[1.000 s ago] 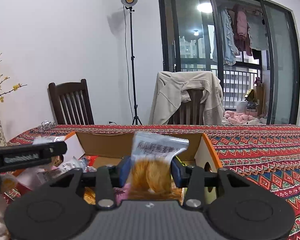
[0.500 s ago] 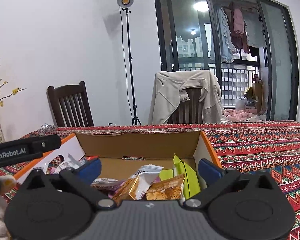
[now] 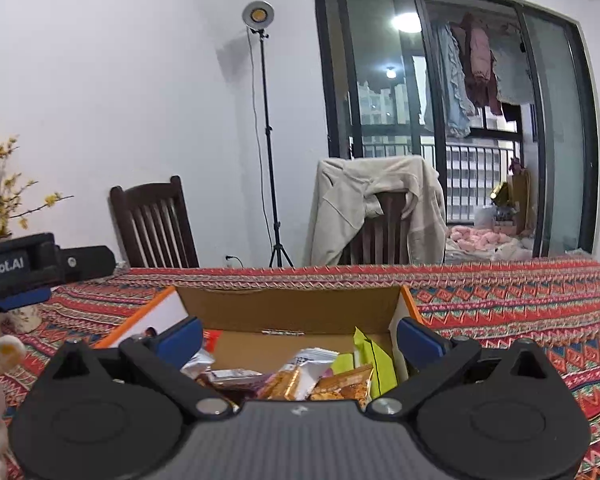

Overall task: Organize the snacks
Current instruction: 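Withdraw both tools from the box back toward the snack pile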

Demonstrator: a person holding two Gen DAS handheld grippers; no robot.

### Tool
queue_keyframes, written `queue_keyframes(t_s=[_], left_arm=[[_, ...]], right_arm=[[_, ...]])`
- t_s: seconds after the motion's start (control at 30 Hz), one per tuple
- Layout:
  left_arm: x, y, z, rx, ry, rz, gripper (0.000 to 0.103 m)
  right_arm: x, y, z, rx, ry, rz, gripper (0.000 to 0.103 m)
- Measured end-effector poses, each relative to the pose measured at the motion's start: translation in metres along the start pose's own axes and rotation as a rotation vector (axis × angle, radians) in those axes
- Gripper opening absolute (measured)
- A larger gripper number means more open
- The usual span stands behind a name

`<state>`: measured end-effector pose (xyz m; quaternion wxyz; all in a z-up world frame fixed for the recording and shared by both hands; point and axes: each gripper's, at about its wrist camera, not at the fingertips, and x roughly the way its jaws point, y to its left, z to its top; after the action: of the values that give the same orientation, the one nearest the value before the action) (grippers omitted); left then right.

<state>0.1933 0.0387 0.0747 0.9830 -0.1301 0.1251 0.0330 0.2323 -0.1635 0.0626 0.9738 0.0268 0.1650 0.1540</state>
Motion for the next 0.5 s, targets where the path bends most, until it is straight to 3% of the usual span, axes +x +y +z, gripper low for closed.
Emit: queue_keyframes(t_s=[0.23, 0.5], left_arm=[[-0.034, 0.018, -0.006, 0.021, 0.022, 0.017, 0.103], [-0.064, 0.056, -0.036, 0.054, 0.08, 0.068, 0.103]], right_arm=[[-0.036, 0.012, -0.009, -0.037, -0.004, 0.037, 0.103], [-0.056, 0.028, -0.032, -0.066, 0.06, 0.059, 0.103]])
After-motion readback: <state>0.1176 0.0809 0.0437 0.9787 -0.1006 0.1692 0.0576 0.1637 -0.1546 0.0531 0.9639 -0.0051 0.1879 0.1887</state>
